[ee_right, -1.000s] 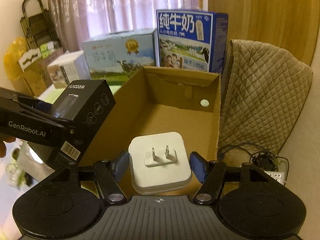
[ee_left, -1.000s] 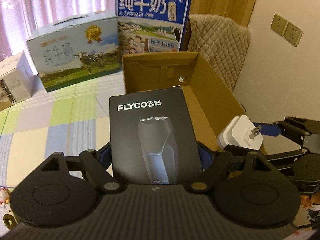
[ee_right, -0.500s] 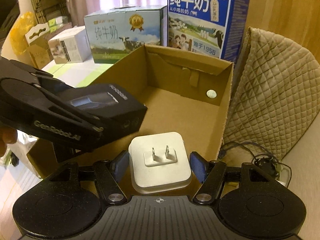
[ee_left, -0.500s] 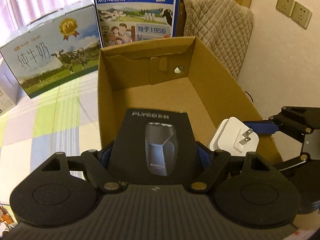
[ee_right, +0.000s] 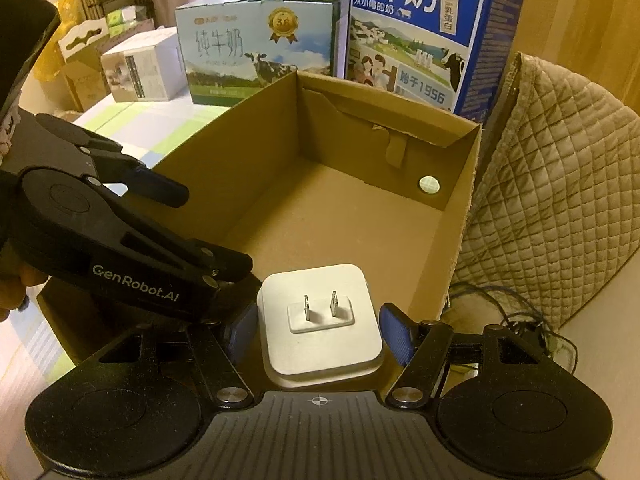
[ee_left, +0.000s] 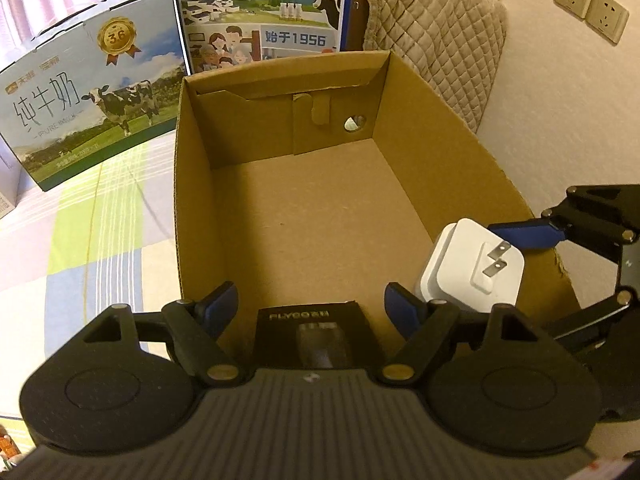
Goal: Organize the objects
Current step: 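Carry the plug adapter and FLYCO box over the open cardboard box with both tools, then open the left tool to drop the FLYCO box while the right tool releases the plug, then withdraw both tools from the cardboard box back over the table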
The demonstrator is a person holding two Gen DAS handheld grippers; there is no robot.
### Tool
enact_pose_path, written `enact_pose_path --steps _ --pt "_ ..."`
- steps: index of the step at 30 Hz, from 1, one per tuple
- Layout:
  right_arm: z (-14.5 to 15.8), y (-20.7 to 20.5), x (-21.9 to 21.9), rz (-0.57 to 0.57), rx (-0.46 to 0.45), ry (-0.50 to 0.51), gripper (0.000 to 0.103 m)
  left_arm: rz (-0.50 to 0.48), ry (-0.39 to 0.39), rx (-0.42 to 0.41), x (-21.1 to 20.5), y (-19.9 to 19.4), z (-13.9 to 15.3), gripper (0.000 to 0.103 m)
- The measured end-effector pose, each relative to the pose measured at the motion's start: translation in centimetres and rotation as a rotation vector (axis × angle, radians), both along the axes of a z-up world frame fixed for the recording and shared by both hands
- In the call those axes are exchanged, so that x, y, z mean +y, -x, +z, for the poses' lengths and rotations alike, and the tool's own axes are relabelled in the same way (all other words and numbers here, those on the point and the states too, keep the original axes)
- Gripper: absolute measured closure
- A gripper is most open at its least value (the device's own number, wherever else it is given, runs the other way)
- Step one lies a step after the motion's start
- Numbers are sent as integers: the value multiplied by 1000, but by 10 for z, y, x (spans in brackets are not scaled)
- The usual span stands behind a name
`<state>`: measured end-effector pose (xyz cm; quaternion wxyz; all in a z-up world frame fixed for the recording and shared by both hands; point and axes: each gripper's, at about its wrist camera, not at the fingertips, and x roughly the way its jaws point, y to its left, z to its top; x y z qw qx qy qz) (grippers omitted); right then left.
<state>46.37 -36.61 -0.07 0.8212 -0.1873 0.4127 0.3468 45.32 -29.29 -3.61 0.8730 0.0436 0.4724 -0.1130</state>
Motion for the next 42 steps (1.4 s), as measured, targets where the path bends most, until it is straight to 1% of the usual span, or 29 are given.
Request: enact_pose_path --steps 7,14,20,24,32,39,42 --pt "-1 -1 3 12 -18 22 39 -6 3 4 0 1 1 22" --pt "2 -1 0 12 -14 -7 38 -1 4 -6 1 7 8 19" --pt "6 5 -5 12 -10 -32 38 14 6 -12 5 15 13 19" --pt "9 13 -10 5 -12 -55 37 24 15 -30 7 23 21 19" --pt "27 37 -24 -33 -27 -128 37 47 52 -75 18 53 42 19" --pt "50 74 -34 -82 -57 -215 37 65 100 -120 38 92 65 19" --pt "59 92 -37 -112 -72 -256 37 66 99 -147 46 110 74 18"
